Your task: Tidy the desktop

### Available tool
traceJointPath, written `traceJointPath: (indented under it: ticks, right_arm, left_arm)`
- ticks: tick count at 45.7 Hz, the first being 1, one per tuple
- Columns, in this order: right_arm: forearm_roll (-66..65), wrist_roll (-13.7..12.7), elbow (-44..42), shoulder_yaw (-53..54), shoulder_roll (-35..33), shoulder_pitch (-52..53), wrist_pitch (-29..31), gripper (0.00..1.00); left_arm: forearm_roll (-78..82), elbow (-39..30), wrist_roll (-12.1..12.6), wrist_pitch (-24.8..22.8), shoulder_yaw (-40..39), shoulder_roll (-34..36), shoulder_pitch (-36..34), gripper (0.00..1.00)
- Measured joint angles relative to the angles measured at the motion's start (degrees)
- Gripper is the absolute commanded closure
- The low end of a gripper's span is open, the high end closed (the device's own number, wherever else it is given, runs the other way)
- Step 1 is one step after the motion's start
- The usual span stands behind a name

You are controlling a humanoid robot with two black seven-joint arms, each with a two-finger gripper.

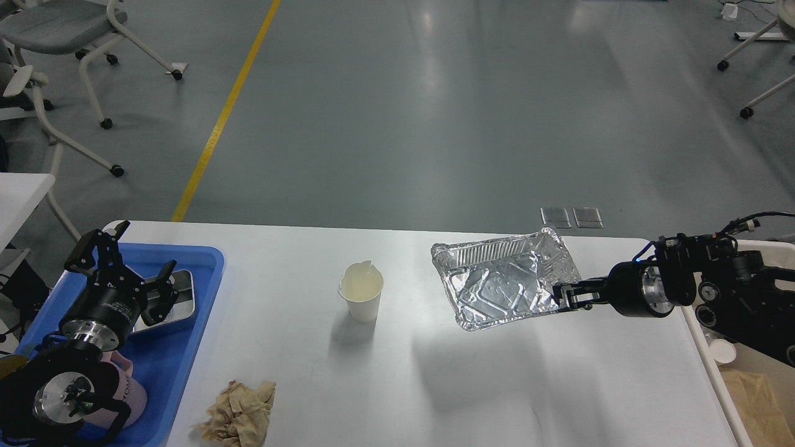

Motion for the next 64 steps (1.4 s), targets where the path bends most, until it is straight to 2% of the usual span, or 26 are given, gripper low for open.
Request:
traceJointPath:
  ticks: [20, 37, 47, 57, 64]
  right_arm:
    - [2.82, 0.09, -5.27, -4.58, 6.53, 5.68, 0.00, 1.00]
    - [4.00, 0.17, -8.09, -5.25, 9.80, 5.99, 0.08, 1.00]
    - [4.06, 0.18, -8.60, -5.27, 10.67, 5.96, 0.09, 1.00]
    - [4.06, 0.18, -9.30, -5.80, 11.22, 5.77, 0.09, 1.00]
    - [4.10, 0.18, -9.88, -6.43, 11.77, 5.80, 0.10, 1.00]
  left_arm:
    - [0.03, -0.46, 0.34, -0.33, 0.07, -0.51, -0.09, 0.04]
    - [3.06, -7.65, 0.20, 2.81, 4.42, 2.20, 0.29, 0.04]
    - [3.98, -12.13, 0.05, 3.95, 6.24, 9.25, 1.45, 0.04]
    - [4.10, -18.77, -0.39, 5.04, 6.24, 21.14, 4.06, 0.04]
    - [4.43, -20.61, -0.50, 5.05, 6.25, 28.34, 4.65, 0.04]
